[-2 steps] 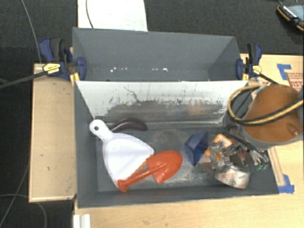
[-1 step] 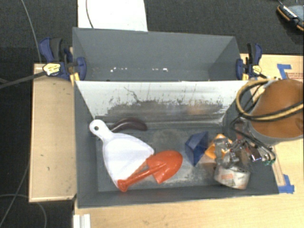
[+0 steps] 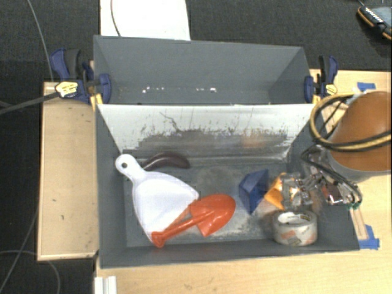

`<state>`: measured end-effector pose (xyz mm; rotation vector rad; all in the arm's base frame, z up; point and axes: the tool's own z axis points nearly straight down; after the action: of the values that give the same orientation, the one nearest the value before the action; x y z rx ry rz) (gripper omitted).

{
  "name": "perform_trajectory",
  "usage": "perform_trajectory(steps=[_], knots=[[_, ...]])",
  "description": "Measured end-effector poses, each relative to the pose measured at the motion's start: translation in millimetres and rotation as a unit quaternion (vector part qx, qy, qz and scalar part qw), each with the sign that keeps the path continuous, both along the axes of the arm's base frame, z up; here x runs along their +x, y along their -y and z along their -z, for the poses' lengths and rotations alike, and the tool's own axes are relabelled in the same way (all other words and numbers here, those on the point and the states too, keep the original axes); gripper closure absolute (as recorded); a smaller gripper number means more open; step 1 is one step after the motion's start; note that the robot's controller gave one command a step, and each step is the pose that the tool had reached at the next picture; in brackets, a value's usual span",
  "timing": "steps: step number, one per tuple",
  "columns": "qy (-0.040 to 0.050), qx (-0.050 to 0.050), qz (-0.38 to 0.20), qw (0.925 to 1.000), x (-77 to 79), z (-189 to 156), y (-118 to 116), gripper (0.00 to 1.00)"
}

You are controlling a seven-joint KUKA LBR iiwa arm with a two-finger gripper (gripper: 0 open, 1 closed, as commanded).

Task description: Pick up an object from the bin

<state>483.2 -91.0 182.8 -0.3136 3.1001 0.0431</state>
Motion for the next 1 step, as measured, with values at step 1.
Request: perform_trajectory(steps=[1], knots=[[0.0016, 0.001, -0.024, 0.9997, 4.8, 14.8, 10.1, 1.0]])
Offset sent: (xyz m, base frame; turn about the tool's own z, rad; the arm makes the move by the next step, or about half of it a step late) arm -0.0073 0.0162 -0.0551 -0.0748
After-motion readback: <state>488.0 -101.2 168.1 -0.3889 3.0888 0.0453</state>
